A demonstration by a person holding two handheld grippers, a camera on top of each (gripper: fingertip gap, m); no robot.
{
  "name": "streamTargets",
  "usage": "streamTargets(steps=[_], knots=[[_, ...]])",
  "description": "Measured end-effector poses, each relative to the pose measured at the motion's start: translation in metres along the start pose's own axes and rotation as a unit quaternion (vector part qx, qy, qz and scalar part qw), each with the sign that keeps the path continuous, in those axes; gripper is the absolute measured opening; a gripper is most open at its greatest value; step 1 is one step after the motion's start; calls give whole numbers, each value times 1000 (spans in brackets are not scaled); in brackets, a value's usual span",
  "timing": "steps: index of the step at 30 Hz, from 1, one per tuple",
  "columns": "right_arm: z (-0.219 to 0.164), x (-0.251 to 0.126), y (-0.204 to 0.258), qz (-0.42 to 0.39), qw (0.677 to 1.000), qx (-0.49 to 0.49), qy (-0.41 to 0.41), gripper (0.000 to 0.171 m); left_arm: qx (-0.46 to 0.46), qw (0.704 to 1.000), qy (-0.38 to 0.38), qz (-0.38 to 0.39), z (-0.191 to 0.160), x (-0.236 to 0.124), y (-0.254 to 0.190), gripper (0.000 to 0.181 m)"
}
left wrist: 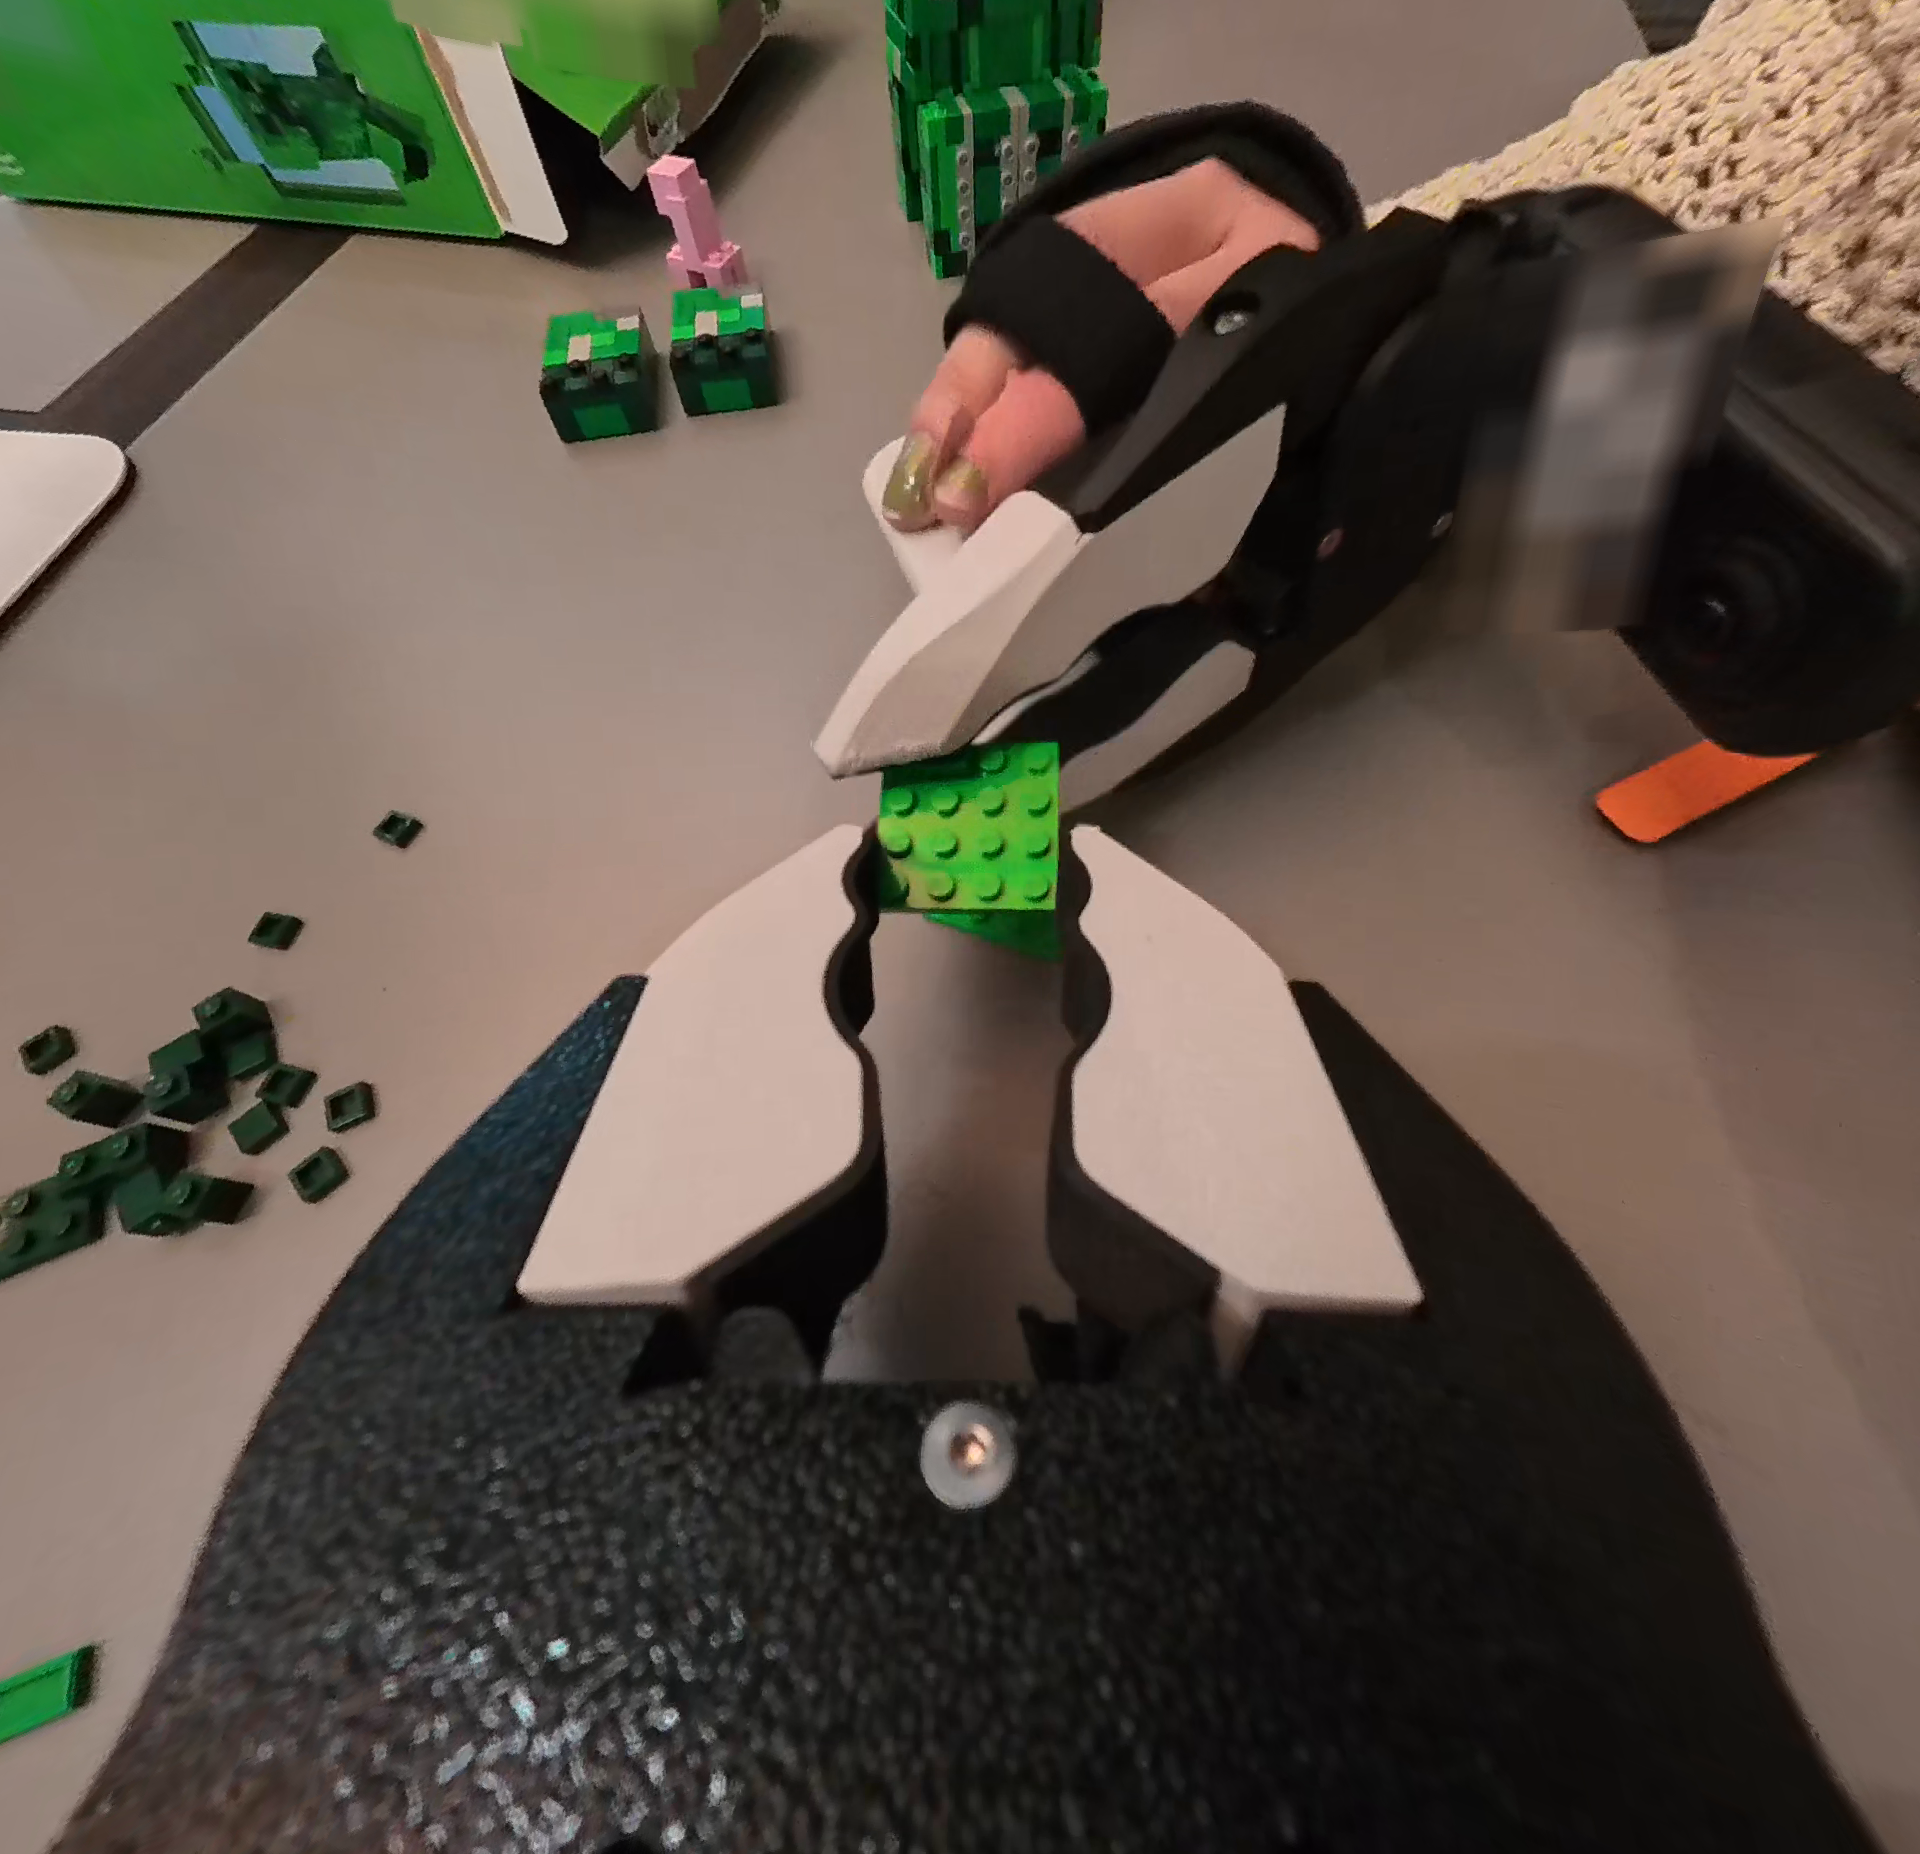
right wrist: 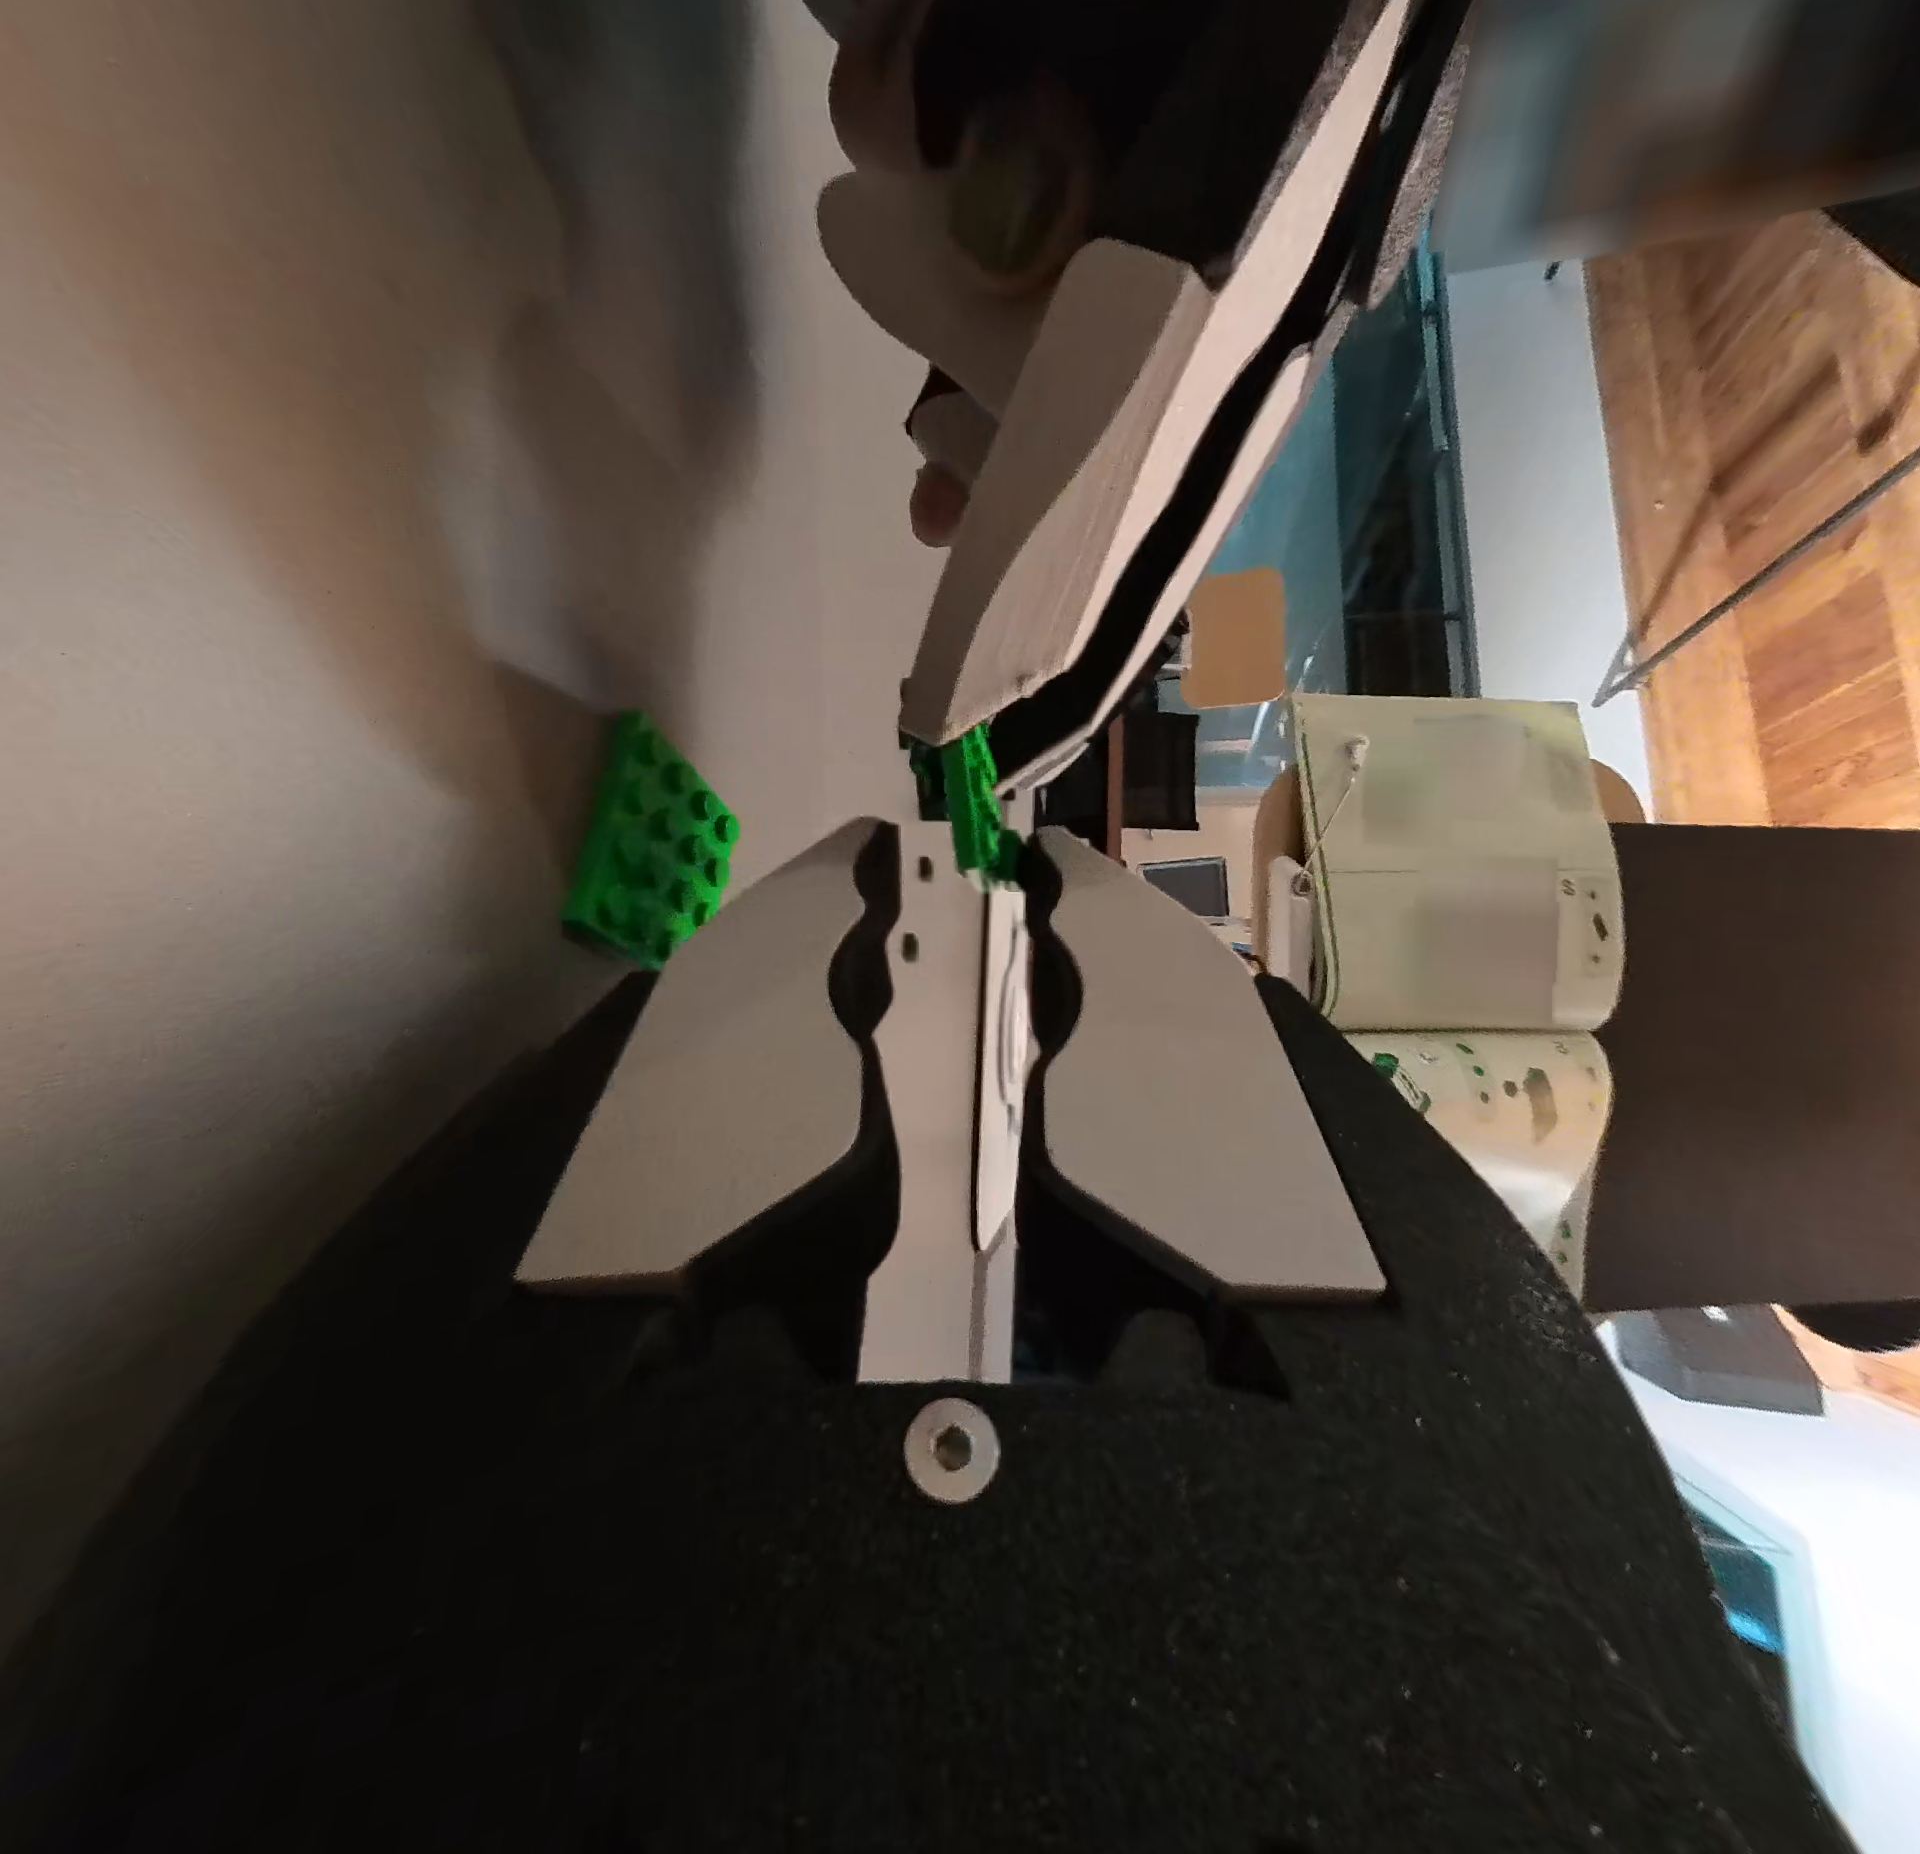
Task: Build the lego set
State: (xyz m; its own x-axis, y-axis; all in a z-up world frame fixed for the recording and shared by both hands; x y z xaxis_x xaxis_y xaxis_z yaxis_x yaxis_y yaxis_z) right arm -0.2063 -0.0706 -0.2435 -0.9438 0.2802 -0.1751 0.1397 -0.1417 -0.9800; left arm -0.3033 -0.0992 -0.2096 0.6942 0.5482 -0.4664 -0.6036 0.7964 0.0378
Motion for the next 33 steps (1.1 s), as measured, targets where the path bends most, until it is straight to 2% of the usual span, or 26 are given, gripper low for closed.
streamTargets(steps=[2,13,16,18,21,22,26,30,33], knots=[[0,-1,-2,-14,1000,-8,-3,8,-1,1000,2,-6,0,1,-1,33],[0,-6,-2,-9,999,-34,-7,7,-8,1000,0,-17,0,2,-4,33],[-1,-3,0,3,1000,5,-11,7,-12,1000,3,-14,-2,3,-2,33],[-3,-2,-2,2,998,56,-18,9,-25,1000,-3,-17,-2,2,0,33],[-8,-3,-6,20,993,110,-21,27,-22,1000,13,-8,-7,2,2,33],[-9,-4,-5,22,993,111,-26,27,-23,1000,14,-9,-7,2,1,33],[-3,-9,-1,27,995,78,-54,22,-25,999,23,-14,-10,4,1,33],[0,-9,2,19,998,35,-52,9,-33,999,17,-20,-9,4,1,33],[1,-10,2,14,999,10,-48,8,-37,999,11,-25,-8,3,0,33]])
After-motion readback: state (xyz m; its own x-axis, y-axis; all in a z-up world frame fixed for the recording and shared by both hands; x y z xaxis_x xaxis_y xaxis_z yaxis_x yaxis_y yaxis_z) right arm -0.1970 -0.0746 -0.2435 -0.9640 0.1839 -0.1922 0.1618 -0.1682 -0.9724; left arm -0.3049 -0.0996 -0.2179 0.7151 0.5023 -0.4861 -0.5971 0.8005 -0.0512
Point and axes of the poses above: each gripper's, where its closed fingertips meet, x out along the fingers, z out of its top, y = z × x across the jaws, the point moved 7 cm from there along -x, back along the fingers, and after that the axes turned 1 degree about -y, right-handed, at the moved point
